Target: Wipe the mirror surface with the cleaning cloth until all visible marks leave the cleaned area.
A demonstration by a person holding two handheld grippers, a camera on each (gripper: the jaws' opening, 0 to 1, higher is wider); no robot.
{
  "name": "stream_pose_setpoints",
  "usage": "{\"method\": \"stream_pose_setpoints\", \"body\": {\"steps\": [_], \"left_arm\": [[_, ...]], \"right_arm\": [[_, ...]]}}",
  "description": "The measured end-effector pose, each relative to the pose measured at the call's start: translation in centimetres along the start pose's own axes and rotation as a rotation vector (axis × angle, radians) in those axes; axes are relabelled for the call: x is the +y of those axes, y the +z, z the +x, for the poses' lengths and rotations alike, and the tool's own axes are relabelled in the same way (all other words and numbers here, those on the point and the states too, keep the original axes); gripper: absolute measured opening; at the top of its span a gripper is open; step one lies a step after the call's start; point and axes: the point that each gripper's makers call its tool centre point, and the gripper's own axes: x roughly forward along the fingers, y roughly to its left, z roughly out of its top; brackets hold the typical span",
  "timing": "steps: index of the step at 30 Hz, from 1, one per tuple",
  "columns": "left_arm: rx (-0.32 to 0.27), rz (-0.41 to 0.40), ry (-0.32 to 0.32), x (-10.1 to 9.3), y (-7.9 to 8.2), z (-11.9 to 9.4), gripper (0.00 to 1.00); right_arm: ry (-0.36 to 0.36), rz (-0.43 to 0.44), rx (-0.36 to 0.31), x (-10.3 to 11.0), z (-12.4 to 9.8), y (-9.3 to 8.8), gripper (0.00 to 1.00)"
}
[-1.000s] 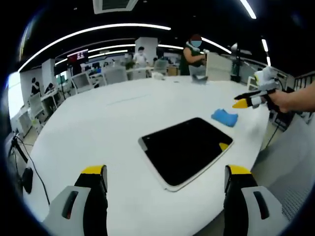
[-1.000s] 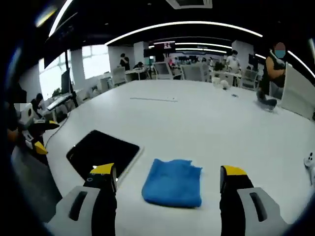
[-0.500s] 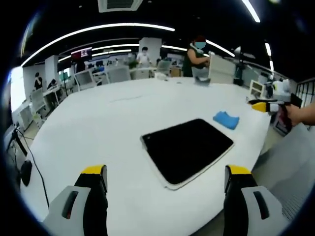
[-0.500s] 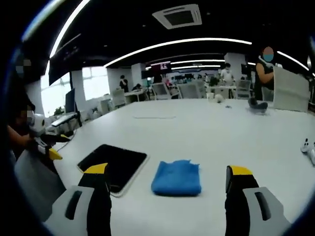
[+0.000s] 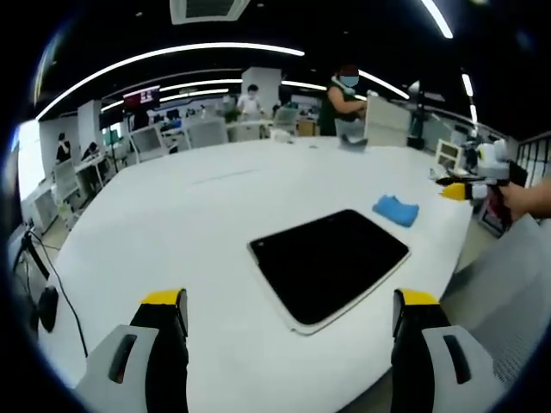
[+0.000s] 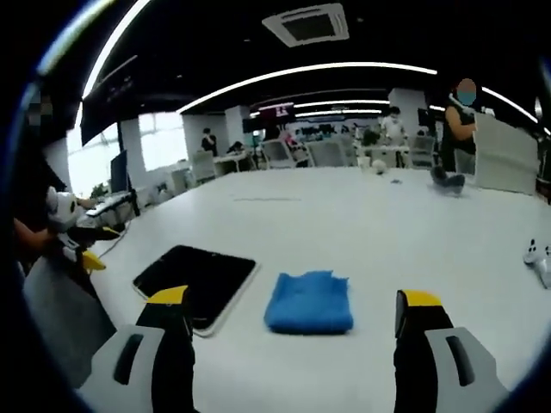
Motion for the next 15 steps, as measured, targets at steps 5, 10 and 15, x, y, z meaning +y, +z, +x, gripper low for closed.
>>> {"method": "stream_pose_setpoints", "body": {"steps": [5,10,15], "left_arm": [[0.005,0.026,0.002,-0.1,-0.2,0.0,1.00],[-0.003,-0.007,0.007,0.4,-0.4,0.0,1.00],[-0.004,-0.023,0.007,0.4,-0.4,0.0,1.00]], "right_arm": [[-0.040,-0.130,-0.047,-0.2,-0.4,1.1,1.00],[-0.013,-0.003,0.046,-0.2,-0.1,-0.9,1.00],[-0.025,0.017,0.037,-0.5,-0.2,-0.7,1.00]]}}
